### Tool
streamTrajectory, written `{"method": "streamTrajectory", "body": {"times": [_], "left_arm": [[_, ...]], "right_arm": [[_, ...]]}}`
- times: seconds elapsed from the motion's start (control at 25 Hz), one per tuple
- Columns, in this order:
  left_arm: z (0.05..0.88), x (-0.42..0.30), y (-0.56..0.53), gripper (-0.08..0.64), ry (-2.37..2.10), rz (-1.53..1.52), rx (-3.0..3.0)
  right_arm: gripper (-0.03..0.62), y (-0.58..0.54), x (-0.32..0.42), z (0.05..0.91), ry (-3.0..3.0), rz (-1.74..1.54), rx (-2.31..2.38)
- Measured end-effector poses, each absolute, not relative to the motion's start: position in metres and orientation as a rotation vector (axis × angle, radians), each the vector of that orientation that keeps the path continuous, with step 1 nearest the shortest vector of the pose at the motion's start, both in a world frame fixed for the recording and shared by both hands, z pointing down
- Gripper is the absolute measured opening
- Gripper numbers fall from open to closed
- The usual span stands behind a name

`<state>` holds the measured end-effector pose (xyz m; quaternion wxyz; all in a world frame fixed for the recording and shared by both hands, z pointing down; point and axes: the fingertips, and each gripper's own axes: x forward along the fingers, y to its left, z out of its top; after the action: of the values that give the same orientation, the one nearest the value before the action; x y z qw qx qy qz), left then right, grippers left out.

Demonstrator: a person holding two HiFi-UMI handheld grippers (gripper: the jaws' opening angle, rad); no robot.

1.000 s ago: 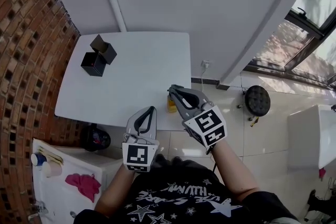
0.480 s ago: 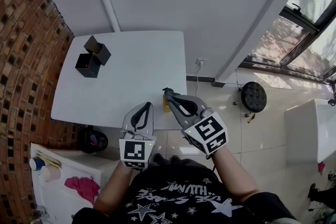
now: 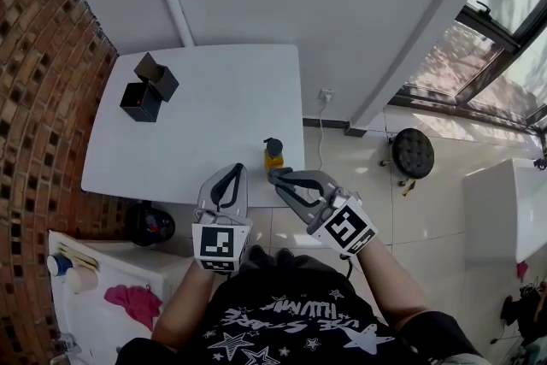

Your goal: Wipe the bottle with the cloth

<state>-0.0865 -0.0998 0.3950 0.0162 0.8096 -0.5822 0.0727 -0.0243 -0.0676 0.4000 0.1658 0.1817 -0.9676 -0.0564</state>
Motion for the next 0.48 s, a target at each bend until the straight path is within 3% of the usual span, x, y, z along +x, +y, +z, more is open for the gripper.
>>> {"method": "streamTrajectory", "body": {"times": [0.48], "left_arm": [[0.407, -0.095, -0.099, 0.005, -1.832, 0.293, 2.471]], "right_arm": [[0.034, -0.082, -0.035, 0.451, -2.636, -0.385, 0.293]]}}
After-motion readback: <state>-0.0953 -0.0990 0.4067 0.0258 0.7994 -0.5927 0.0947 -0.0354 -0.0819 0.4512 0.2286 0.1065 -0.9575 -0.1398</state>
